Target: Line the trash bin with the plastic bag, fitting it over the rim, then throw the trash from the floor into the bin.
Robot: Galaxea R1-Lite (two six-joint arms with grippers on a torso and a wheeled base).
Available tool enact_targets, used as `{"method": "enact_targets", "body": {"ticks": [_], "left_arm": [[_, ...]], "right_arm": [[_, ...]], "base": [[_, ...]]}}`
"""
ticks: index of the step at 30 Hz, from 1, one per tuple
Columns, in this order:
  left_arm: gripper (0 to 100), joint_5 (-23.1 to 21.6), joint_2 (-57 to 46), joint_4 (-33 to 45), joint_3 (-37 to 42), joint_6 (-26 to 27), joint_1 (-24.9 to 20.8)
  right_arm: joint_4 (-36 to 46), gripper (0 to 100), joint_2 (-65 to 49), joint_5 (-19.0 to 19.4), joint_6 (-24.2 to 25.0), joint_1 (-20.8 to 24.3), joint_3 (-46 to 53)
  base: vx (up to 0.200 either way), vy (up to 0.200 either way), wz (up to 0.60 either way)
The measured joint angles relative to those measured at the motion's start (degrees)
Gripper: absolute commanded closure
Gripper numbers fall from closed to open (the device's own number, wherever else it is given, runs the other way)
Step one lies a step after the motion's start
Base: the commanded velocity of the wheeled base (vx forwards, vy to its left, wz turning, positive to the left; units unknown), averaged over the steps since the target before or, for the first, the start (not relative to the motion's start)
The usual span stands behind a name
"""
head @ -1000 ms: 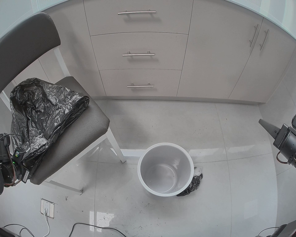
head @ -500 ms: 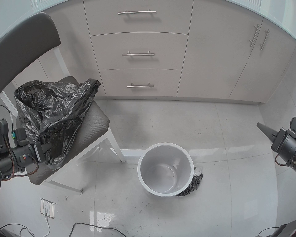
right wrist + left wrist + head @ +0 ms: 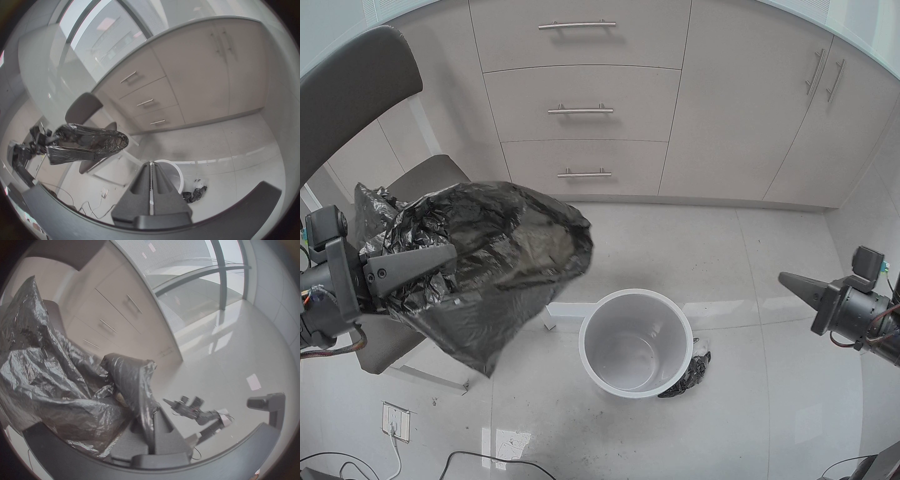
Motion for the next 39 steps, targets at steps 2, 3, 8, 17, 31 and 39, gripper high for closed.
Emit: {"method": "enact_targets", "body": {"ticks": [2, 3, 8, 17, 31, 39], "left_arm": [[100, -0.5, -0.7, -0.2, 0.0, -0.3, -2.7], [100, -0.6, -0.9, -0.2, 0.1, -0.4, -3.7], [100, -1.1, -2.1, -0.6, 0.6, -2.5, -8.1], [100, -1.4, -3.6, -0.8, 0.7, -6.1, -10.2], [100, -1.4, -4.9, -0.8, 1.0, -6.2, -11.3], [100, -1.4, -5.4, -0.8, 1.2, -6.2, -11.8]], "right_arm": [[1.7, 0, 2.9, -1.1, -1.5, 2.8, -2.6], [2.2, 0, 4.2, -1.8, -1.9, 4.1, -3.6], [3.8, 0, 11.8, -5.1, -3.1, 11.1, -8.9], [3.9, 0, 20.8, -6.0, -3.6, 18.0, -12.5], [4.0, 0, 32.0, -6.1, -6.1, 18.0, -24.4], [4.4, 0, 37.2, -6.1, -6.7, 17.5, -30.6]], "base": [[0.000, 0.000, 0.00], [0.000, 0.000, 0.00], [0.000, 0.000, 0.00], [0.000, 0.000, 0.00], [0.000, 0.000, 0.00], [0.000, 0.000, 0.00]]}}
